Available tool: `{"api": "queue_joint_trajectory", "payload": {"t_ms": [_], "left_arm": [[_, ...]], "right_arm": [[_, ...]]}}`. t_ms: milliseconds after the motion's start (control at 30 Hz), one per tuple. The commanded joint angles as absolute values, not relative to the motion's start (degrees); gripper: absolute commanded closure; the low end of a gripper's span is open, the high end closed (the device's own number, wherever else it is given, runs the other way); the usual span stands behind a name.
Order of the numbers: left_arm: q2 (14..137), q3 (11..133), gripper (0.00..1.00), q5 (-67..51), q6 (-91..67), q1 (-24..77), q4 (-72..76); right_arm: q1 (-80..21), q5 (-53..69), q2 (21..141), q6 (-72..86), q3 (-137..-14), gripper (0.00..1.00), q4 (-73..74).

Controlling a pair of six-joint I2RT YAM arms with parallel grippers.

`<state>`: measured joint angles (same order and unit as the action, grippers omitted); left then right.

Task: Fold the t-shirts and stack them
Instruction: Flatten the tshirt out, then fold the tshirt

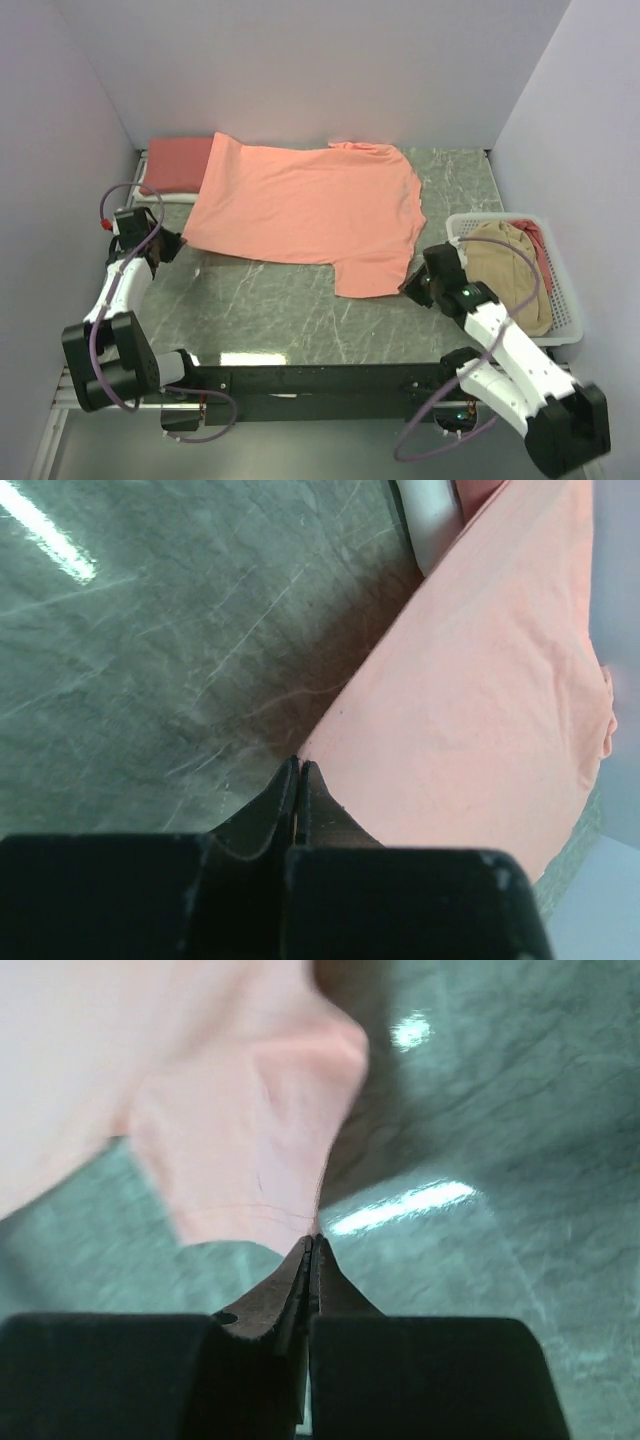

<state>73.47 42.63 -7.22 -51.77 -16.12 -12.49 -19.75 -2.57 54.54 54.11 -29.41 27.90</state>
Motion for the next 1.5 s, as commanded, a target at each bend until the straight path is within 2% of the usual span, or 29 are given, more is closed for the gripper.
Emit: {"api": "queue_joint_trajectory", "payload": {"t_ms": [0,133,333,667,800,933,1100,1233,1467], "left_arm": [[68.0,40.3,0.99,-3.7,-51.3,-16.2,-13.4],[62.8,37.9,0.99,-2.2,-50.1,-16.1,-14.9],[54.4,34.3,0.99,-0.1,-50.6,-16.1,-19.2],[45.1,32.4,0.99,1.9,-51.5,-16.0,-27.4],[47.1,31.7,0.99,0.4,-52.8,-15.9,-24.2],[56.7,34.1,0.98,-0.2,-53.3,-13.3,-18.7],[69.0,43.0,0.99,3.2,-52.7,-9.6,-18.8],[76.9,48.9,0.99,3.9,-53.3,-7.8,-18.6],[85.4,54.0,0.99,4.1,-55.5,-6.1,-18.2]], "right_arm": [[-20.1,-1.0,44.2,52.4,-30.7,1.0,37.0],[-20.0,1.1,33.4,51.9,-32.6,1.0,44.5],[-20.2,3.4,23.2,52.6,-35.7,1.0,55.2],[-20.1,5.5,16.9,52.0,-42.9,1.0,65.6],[-20.0,2.4,20.8,48.0,-45.1,1.0,61.5],[-20.0,1.9,31.0,43.8,-45.4,1.0,50.0],[-20.1,-1.4,45.4,39.2,-49.9,1.0,38.5],[-20.0,-2.1,57.0,37.9,-53.7,1.0,33.8],[-18.1,-1.8,68.6,35.9,-60.6,1.0,31.6]]}}
